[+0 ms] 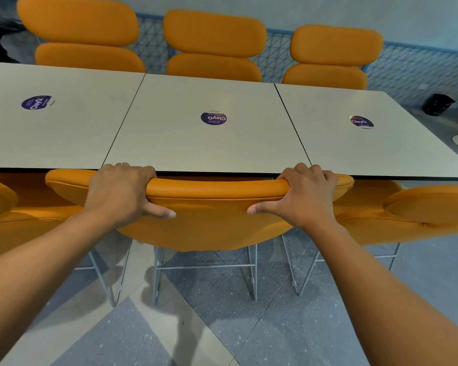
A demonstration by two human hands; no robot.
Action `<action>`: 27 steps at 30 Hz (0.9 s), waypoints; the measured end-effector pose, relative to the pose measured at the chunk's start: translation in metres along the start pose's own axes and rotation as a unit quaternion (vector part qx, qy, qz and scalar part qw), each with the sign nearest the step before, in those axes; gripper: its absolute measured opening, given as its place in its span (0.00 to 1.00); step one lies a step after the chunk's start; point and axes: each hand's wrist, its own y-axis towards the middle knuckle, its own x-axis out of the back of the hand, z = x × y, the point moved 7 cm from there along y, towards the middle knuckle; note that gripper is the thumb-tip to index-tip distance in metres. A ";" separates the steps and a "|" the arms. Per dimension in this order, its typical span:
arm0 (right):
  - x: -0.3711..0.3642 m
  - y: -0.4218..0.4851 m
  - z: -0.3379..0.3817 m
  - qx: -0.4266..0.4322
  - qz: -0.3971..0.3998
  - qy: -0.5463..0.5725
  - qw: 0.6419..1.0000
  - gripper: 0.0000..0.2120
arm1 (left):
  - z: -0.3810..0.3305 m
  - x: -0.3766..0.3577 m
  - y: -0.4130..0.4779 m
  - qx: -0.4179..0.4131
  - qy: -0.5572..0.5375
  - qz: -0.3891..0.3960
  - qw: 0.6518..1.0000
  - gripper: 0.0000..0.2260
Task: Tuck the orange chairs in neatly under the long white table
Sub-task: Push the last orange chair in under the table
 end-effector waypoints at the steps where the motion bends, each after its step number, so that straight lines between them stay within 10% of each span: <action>1: 0.000 0.000 0.000 0.001 0.002 -0.001 1.000 0.55 | 0.000 -0.001 0.000 -0.004 -0.002 0.001 1.000 0.37; 17: 0.006 -0.006 0.003 0.029 0.074 -0.028 0.996 0.52 | -0.001 0.006 -0.019 0.046 -0.117 0.051 0.991 0.48; 27: 0.046 0.015 0.022 0.044 0.187 0.155 0.969 0.36 | -0.005 0.061 -0.003 0.083 -0.219 0.020 0.972 0.28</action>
